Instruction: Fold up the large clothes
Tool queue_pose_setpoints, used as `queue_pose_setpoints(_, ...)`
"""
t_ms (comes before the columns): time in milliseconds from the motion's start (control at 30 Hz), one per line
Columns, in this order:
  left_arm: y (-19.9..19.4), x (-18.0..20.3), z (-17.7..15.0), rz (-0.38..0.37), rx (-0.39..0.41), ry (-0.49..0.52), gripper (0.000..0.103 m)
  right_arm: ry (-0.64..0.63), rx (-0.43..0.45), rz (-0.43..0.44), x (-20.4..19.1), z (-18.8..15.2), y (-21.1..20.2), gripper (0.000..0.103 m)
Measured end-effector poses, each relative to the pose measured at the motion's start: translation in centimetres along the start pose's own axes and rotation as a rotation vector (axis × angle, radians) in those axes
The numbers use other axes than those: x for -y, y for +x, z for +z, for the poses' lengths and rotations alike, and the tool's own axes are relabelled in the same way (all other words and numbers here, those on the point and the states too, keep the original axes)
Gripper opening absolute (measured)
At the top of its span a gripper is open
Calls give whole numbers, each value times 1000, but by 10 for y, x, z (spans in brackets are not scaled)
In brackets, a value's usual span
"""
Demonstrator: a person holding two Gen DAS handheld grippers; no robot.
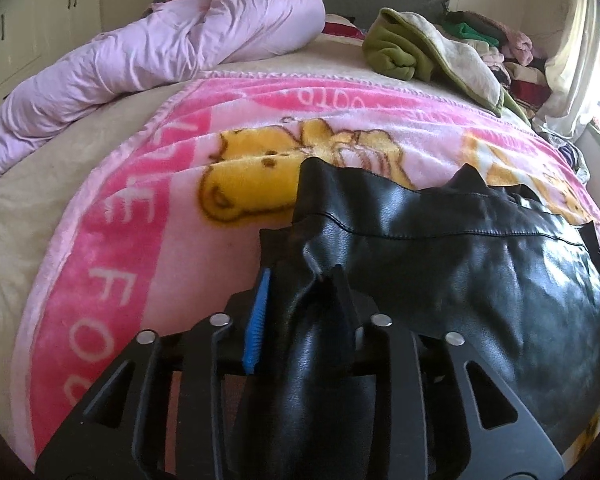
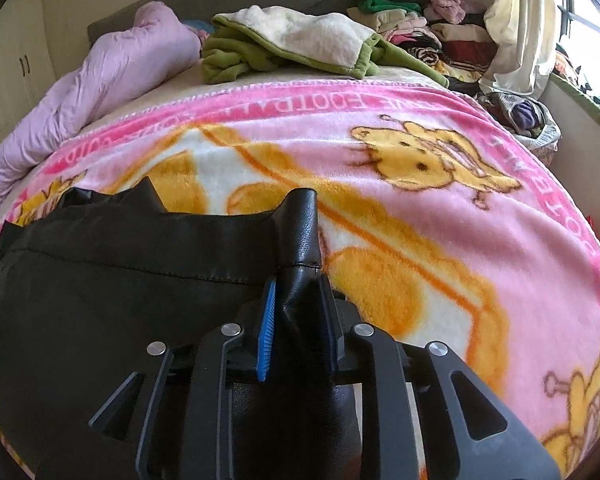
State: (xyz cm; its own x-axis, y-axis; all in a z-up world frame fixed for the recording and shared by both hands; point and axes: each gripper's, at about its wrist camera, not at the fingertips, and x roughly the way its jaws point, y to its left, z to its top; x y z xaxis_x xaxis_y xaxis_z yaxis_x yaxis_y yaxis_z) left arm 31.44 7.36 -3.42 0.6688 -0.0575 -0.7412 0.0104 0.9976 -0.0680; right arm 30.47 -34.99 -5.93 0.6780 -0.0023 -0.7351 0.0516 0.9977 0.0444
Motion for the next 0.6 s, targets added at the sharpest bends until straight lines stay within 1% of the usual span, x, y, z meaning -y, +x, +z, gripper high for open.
queue_pose_setpoints(33, -1, -1, 0, -2, -1, -4, 26, 2, -2, 3, 0, 0, 0, 27)
queue_pose_setpoints(67, -4, -3, 0, 8, 4, -9, 37, 6, -7, 10, 1, 0, -1, 30)
queue_pose_setpoints(100, -7, -4, 0, 16, 6, -8, 51, 15, -10, 16, 3, -1, -4, 42)
queue_pose_setpoints(133, -9, -5, 0, 15, 5, -6, 56, 42, -9, 34, 8, -3, -10, 55)
queue_pose_setpoints(233, -21, -9, -5, -11, 10, -5, 61, 116, 9, 109, 23, -15, -29, 68)
queue_pose_setpoints(267, -26, -10, -7, -13, 16, -5, 68, 128, 10, 120, 26, -18, -35, 71)
queue_pose_setpoints(300, -29, -11, -8, -12, 18, -9, 75, 144, 12, 143, 32, -24, -43, 76)
queue_pose_setpoints(367, -36, -14, -11, -13, 19, -20, 79, 159, 10, 182, 37, -33, -54, 78)
queue_pose_setpoints(433, -44, -18, -16, -17, 18, -38, 85, 170, 5, 211, 41, -45, -66, 83)
queue_pose_setpoints(467, -50, -21, -21, -31, 21, -53, 88, 173, 3, 221, 42, -49, -72, 86)
queue_pose_setpoints(567, -59, -28, -30, -72, 21, -85, 93, 194, -5, 265, 44, -63, -85, 88)
queue_pose_setpoints(600, -61, -32, -35, -88, 7, -103, 93, 203, -9, 282, 44, -68, -89, 89)
